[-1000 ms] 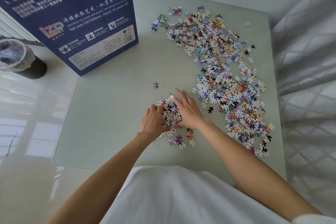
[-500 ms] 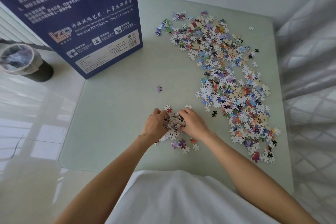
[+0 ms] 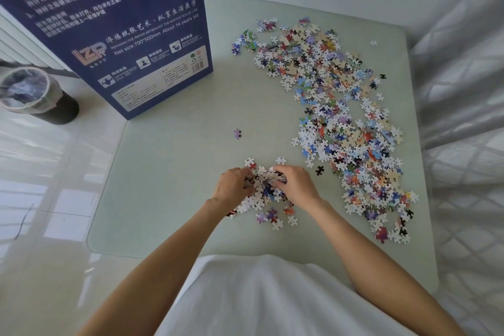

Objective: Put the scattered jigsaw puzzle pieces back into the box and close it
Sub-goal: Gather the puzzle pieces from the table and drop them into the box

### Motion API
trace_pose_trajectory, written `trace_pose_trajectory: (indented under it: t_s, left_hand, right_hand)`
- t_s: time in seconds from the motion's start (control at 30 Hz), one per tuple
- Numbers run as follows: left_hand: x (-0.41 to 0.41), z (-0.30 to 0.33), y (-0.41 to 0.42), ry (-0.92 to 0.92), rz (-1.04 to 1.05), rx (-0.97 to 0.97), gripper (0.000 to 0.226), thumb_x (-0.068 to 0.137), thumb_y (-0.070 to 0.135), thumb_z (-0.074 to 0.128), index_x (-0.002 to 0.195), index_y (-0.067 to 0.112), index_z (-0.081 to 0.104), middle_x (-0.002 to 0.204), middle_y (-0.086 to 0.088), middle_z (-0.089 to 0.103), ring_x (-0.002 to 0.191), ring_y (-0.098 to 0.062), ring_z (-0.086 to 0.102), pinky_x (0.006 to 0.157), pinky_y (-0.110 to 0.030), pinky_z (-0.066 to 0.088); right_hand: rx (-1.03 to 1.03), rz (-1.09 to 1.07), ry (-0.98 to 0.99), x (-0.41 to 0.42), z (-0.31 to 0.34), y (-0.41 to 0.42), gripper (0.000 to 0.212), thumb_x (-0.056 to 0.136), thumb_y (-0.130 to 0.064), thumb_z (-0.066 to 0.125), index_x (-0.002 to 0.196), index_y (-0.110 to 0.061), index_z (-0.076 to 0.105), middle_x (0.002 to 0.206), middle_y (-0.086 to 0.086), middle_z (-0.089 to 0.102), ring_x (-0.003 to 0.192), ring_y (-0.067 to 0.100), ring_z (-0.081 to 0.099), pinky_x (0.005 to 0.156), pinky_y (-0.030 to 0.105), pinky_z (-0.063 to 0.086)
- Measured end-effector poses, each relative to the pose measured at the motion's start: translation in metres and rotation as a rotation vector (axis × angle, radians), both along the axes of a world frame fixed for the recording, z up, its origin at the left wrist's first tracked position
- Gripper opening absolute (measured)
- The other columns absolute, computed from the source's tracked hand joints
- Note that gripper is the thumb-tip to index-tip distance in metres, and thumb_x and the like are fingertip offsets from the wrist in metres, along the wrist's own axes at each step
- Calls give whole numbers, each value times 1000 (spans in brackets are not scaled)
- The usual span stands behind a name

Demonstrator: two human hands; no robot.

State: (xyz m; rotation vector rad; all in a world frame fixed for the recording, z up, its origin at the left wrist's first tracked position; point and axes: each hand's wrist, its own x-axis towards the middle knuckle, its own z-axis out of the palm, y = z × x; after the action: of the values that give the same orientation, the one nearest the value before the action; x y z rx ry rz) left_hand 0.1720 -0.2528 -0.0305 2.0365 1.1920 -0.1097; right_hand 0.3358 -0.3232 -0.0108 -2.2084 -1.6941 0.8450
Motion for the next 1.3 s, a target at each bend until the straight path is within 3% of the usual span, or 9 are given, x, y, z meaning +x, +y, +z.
trace_pose_trajectory:
  t_s: [0.07, 0.2, 0.37, 0.57, 0.73, 0.83, 1.07, 1.17, 1.3]
  left_hand:
    - [-1, 0, 1, -22, 3, -14, 29, 82, 20, 70, 110, 15, 62, 107, -4, 67, 96, -20, 62, 85, -27, 47]
    - [-8, 1, 3, -71, 17, -13, 20, 82, 18, 70, 101, 17, 65, 102, -2, 67, 90, -15, 62, 81, -23, 48]
    - [-20, 5, 8, -130, 79, -21, 17, 79, 21, 73, 94, 14, 69, 94, -1, 68, 81, -10, 59, 73, -15, 42]
    - [-34, 35, 26, -257, 168, 91, 15, 78, 25, 74, 89, 16, 72, 86, 0, 69, 72, -8, 58, 63, -6, 39]
    - [-42, 121, 69, -510, 208, 336, 9, 77, 20, 75, 86, 17, 73, 83, 3, 68, 66, -5, 62, 64, -12, 48]
    - [-51, 182, 104, -602, 221, 514, 11, 77, 17, 74, 88, 15, 73, 83, 5, 66, 68, -5, 59, 63, -9, 46]
    - [-71, 288, 198, -590, 262, 883, 16, 81, 17, 70, 96, 16, 72, 93, 8, 62, 75, 4, 56, 70, -1, 44]
    - [-81, 312, 238, -586, 350, 984, 15, 80, 15, 71, 95, 14, 73, 93, 3, 65, 74, -1, 55, 68, -1, 41]
    - [-92, 313, 273, -465, 366, 1012, 16, 78, 12, 72, 94, 14, 73, 94, -4, 68, 78, -12, 59, 73, -16, 44]
  right_hand:
    - [10, -32, 26, 1, 1, -2, 42, 84, -19, 68, 123, -8, 59, 109, 8, 68, 52, -16, 28, 74, 14, 38]
    - [15, -89, 47, 2, 5, -5, 40, 83, -20, 69, 121, -10, 60, 108, 7, 69, 48, -8, 39, 72, 16, 42]
    - [20, -129, 30, 5, 12, -7, 39, 83, -17, 69, 120, -9, 61, 110, 7, 69, 46, -11, 28, 55, 5, 34]
    - [20, -84, 10, 6, 43, 4, 40, 82, -15, 69, 121, -9, 61, 115, 6, 66, 90, 16, 67, 83, 15, 44]
    - [115, -105, 100, 11, 98, 39, 46, 80, -22, 71, 122, -8, 59, 112, 5, 66, 74, 2, 58, 64, -3, 38]
    - [209, -119, 222, 12, 141, 70, 49, 75, -23, 74, 119, -6, 61, 101, 7, 69, 79, 9, 62, 66, 2, 44]
    - [455, -34, 347, 16, 221, 153, 46, 69, -32, 77, 109, -13, 67, 88, -10, 67, 73, -12, 60, 68, 4, 43]
    - [526, 28, 375, 15, 247, 192, 46, 69, -37, 76, 107, -13, 69, 97, -6, 71, 89, 7, 66, 80, 20, 51]
    - [613, 86, 366, 8, 280, 244, 27, 76, -23, 75, 100, -12, 70, 93, 1, 71, 84, 16, 67, 77, 32, 55]
